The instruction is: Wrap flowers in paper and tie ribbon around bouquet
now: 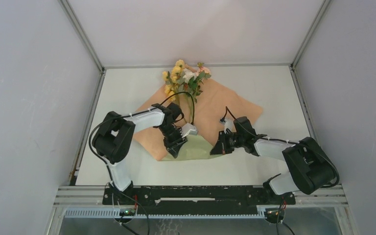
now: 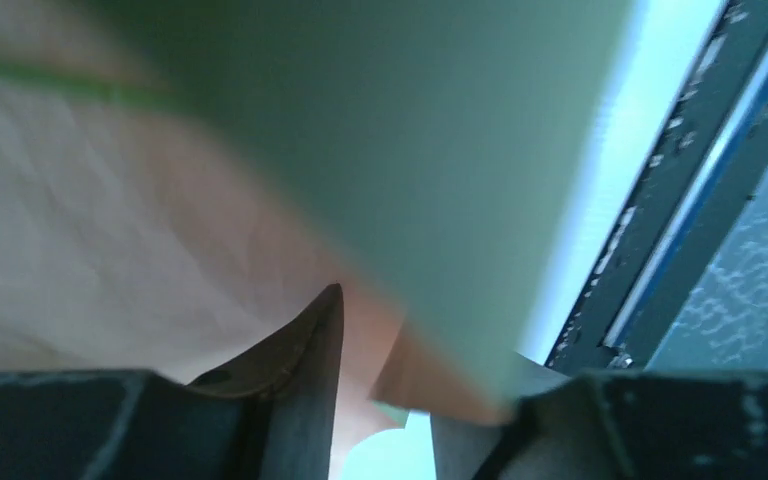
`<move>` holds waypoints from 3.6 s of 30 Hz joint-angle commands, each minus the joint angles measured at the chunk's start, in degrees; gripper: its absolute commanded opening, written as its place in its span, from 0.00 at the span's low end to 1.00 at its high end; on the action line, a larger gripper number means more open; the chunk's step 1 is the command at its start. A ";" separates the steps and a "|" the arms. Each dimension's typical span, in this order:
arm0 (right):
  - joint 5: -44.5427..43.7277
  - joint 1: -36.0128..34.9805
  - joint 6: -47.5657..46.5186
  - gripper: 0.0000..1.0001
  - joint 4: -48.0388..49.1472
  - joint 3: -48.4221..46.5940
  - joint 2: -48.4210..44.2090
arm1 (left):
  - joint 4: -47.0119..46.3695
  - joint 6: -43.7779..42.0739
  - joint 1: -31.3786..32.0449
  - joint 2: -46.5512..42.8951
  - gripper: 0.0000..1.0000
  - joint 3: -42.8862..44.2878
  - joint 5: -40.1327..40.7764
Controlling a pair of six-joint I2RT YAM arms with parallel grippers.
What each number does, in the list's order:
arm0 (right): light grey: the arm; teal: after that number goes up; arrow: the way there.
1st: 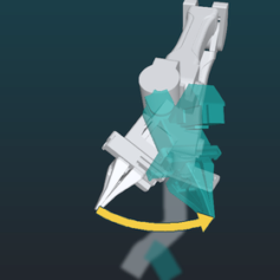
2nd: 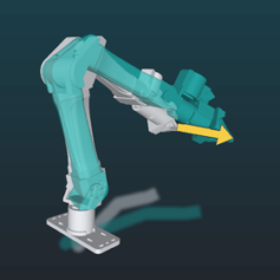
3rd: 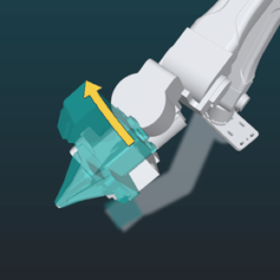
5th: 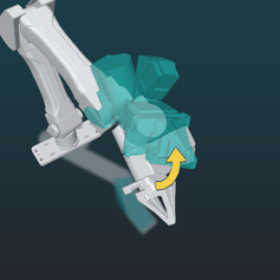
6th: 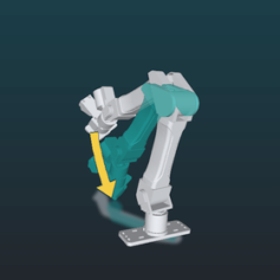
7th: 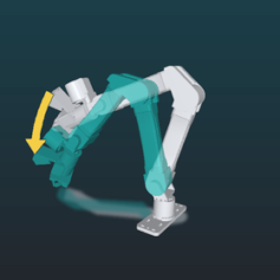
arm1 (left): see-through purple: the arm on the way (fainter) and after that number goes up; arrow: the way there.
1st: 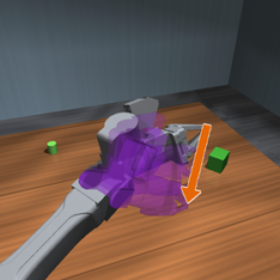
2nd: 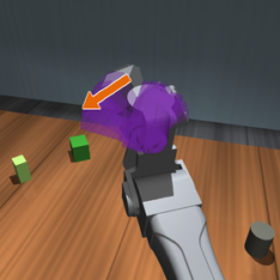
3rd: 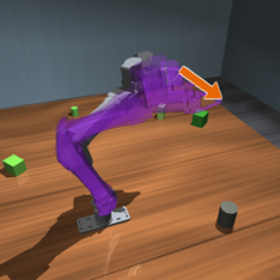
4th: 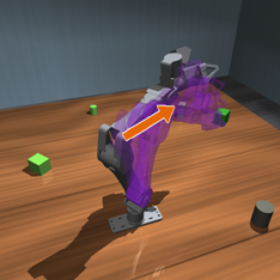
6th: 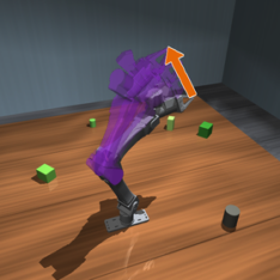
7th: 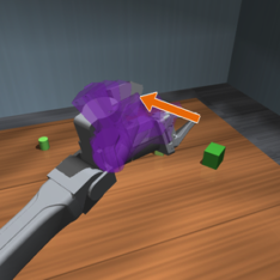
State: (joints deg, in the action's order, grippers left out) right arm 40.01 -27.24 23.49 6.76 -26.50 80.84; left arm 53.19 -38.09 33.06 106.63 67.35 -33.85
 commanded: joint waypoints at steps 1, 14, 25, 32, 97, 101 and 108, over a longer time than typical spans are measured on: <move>0.18 0.14 0.82 0.00 2.20 -1.24 1.21 | -7.25 3.80 -0.42 -7.73 0.41 -6.70 12.27; -1.70 0.48 2.30 0.02 -3.38 -5.41 6.39 | 4.35 8.00 7.01 -24.12 0.41 -2.82 14.61; -2.56 0.89 0.84 0.05 -6.46 -8.16 9.26 | -13.92 12.74 15.48 -7.34 0.18 -4.28 20.13; -3.97 2.08 -0.47 0.05 -9.90 -9.62 10.94 | -10.56 10.00 15.46 -6.53 0.19 -11.22 24.36; -19.68 -4.78 16.79 0.00 -13.56 -3.80 3.47 | 0.23 7.49 2.95 -13.27 0.05 1.26 18.17; -19.88 -4.74 16.92 0.00 -14.04 -3.91 3.73 | -0.09 2.97 5.60 -9.51 0.06 2.78 19.14; -21.07 -4.65 16.45 0.01 -14.27 -3.91 4.39 | -3.59 -4.57 7.78 -7.69 0.08 -7.18 30.97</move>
State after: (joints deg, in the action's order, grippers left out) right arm 23.44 -31.90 41.32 -4.69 -29.82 83.50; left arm 51.94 -36.77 39.70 98.45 66.19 -9.80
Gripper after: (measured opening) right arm 0.006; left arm 0.078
